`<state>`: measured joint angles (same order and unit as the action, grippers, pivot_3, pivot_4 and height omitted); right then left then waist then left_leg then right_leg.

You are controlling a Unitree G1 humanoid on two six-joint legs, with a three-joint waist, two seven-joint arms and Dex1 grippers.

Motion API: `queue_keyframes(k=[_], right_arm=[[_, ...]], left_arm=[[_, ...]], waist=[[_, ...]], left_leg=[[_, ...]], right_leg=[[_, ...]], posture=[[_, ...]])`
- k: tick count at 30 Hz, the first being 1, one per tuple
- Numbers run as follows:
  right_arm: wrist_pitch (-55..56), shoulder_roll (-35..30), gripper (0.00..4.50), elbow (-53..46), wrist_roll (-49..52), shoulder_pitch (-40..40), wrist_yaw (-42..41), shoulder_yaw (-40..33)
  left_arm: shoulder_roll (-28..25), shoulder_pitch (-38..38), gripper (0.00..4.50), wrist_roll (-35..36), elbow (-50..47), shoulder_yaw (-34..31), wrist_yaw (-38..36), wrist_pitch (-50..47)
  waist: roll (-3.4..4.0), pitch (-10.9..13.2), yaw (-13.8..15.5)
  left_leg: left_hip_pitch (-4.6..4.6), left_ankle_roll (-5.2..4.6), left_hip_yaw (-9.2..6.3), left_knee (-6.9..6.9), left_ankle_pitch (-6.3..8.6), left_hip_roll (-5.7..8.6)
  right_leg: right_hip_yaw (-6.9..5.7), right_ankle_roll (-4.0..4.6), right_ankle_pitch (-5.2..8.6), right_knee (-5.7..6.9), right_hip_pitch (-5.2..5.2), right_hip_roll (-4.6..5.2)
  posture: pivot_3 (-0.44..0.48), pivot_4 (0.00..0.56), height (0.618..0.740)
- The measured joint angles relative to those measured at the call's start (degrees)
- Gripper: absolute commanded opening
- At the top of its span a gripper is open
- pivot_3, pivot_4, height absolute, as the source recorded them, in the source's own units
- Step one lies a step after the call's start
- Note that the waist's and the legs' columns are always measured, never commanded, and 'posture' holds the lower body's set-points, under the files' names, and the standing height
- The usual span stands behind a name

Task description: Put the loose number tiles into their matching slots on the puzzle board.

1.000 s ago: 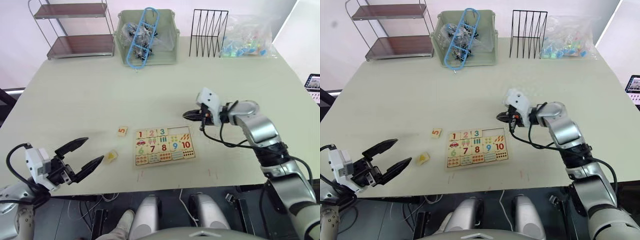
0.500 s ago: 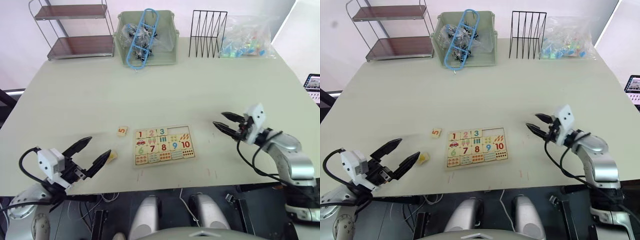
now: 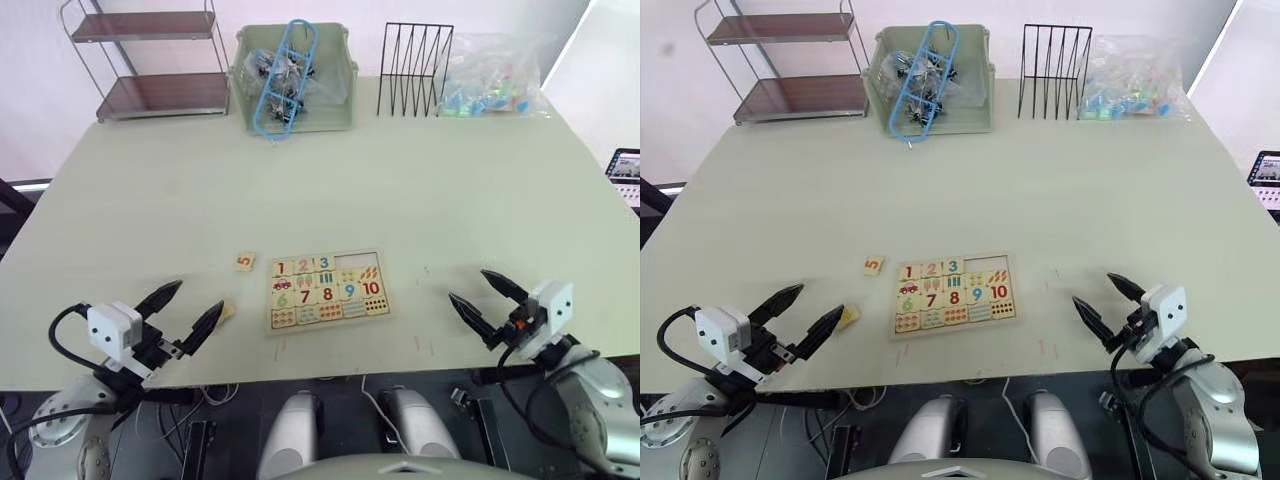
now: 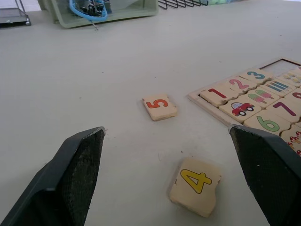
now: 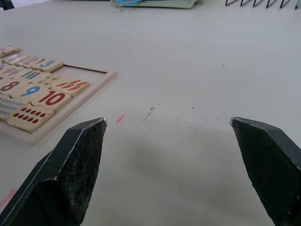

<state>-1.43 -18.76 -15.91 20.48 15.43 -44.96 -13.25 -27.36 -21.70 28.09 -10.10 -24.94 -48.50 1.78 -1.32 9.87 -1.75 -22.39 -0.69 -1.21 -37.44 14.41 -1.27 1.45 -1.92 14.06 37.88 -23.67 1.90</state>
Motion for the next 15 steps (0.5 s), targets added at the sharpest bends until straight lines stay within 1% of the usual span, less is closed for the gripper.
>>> queue_keyframes(k=[5, 10, 15], right_arm=[[4.8, 1.2, 4.42, 0.1, -2.1, 1.9, 2.6, 0.2], [8.9, 3.6, 4.42, 0.5, -3.8, 4.3, 4.6, 3.8], [10.8, 4.9, 4.42, 0.6, -4.7, 4.4, 6.6, 6.3]], left_arm=[[-0.3, -2.0, 4.5, -0.8, -0.1, 0.7, 0.0, 0.0], [-1.1, -4.4, 4.5, -0.9, -0.2, 0.2, 0.0, 0.0], [-2.2, -5.3, 4.5, -0.9, -0.8, -0.6, 0.0, 0.0]], waist=[[-0.01, 0.0, 0.1], [-0.01, 0.0, 0.1], [-0.01, 0.0, 0.5]], left_leg=[[-0.02, 0.0, -0.01, 0.01, 0.0, 0.0], [0.0, 0.0, -0.01, 0.01, 0.0, -0.02], [0.0, 0.0, 0.04, 0.01, 0.0, -0.02]], right_leg=[[0.0, 0.03, -0.01, 0.0, -0.01, 0.0], [0.01, 0.02, 0.01, 0.0, -0.01, 0.02], [0.04, 0.02, 0.01, -0.01, -0.02, 0.04]], posture=[[0.0, 0.15, 0.739], [0.0, 0.15, 0.739], [0.0, 0.15, 0.739]])
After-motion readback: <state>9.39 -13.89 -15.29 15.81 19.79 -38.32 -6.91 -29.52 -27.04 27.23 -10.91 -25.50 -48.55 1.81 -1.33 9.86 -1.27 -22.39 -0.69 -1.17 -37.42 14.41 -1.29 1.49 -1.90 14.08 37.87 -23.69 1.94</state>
